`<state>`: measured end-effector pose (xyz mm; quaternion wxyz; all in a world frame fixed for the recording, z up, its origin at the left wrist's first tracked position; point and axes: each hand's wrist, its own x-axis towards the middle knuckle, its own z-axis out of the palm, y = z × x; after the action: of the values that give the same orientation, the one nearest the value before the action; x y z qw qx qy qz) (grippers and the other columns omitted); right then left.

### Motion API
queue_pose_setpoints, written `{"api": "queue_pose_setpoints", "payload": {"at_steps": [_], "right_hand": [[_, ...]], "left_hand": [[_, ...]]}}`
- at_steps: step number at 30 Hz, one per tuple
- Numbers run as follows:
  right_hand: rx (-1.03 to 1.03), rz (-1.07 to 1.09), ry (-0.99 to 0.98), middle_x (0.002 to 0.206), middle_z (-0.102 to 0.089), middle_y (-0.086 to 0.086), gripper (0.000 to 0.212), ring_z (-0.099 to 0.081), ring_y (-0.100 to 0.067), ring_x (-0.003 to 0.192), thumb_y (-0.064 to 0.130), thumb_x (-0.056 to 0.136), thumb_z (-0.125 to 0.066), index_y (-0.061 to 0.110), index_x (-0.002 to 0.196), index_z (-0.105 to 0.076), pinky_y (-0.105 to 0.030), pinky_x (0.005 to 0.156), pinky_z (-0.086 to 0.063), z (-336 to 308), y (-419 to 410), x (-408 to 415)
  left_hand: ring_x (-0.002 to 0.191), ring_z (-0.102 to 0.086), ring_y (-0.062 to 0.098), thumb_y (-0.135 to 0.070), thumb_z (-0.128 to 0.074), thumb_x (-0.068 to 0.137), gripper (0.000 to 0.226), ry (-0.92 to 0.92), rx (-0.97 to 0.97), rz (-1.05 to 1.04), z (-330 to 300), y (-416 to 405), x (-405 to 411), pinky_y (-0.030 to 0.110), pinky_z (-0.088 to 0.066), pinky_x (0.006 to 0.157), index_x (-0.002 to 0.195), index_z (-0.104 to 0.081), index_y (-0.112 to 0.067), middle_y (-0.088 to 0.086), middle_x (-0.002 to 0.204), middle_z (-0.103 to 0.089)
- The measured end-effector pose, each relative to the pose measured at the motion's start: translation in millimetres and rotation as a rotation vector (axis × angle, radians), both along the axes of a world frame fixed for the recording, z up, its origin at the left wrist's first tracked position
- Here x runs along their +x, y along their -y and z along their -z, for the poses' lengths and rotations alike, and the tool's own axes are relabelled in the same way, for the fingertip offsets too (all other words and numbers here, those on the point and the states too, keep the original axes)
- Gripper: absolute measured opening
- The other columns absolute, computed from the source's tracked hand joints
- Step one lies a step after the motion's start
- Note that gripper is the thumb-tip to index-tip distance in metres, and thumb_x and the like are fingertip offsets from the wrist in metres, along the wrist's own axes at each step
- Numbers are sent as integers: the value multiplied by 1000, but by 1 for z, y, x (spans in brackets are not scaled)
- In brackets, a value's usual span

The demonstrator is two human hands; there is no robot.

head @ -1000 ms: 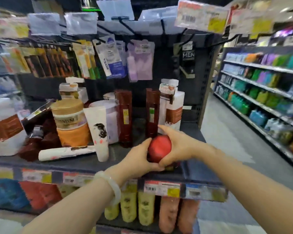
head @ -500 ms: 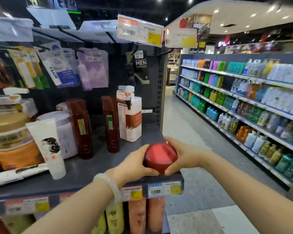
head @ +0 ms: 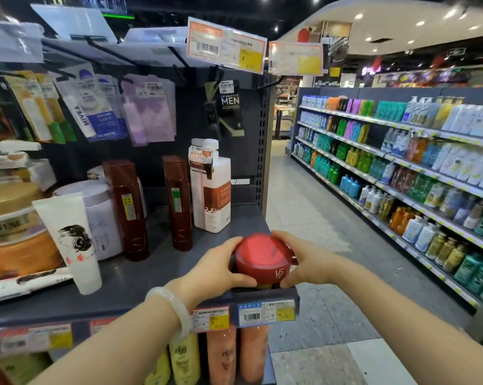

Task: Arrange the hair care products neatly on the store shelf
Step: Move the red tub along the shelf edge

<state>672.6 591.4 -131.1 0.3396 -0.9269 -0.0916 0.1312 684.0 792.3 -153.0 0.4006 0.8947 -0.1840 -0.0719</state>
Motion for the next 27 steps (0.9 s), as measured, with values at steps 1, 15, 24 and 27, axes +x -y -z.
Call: {"api": "queue_pose_setpoints", "payload": {"at_steps": [1, 15, 24, 27], "right_hand": [[4, -1, 4, 141, -38, 0, 104, -43, -15, 120, 0, 65, -78, 24, 146, -16, -28, 102, -40, 0, 0, 0], [0, -37, -64, 147, -32, -2, 109, -37, -18, 128, 2, 65, -79, 28, 147, -12, -30, 103, -37, -11, 4, 5], [32, -7, 250, 146, -39, -1, 75, -41, -17, 131, 30, 78, -72, 22, 141, -32, -31, 108, -35, -33, -41, 25], [-51, -44, 348, 146, -41, -2, 69, -42, -17, 131, 31, 82, -67, 20, 140, -33, -29, 106, -35, -29, -71, 30]], "left_hand": [[117, -52, 18, -27, -80, 66, 89, 9, 2, -2, 0, 0, 0, 33, -41, 103, 139, -29, -28, -3, 133, -49], [119, -50, 15, -28, -83, 62, 96, -47, -19, 19, -4, -1, -8, 35, -41, 104, 138, -25, -28, -10, 132, -46], [129, -40, 13, -50, -68, 73, 82, 102, 101, -107, -4, -38, -13, 31, -37, 106, 140, -30, -20, -1, 143, -39], [127, -42, 14, -47, -60, 81, 68, 198, 184, -177, -5, -57, -13, 30, -37, 105, 138, -34, -20, -1, 140, -42]]}}
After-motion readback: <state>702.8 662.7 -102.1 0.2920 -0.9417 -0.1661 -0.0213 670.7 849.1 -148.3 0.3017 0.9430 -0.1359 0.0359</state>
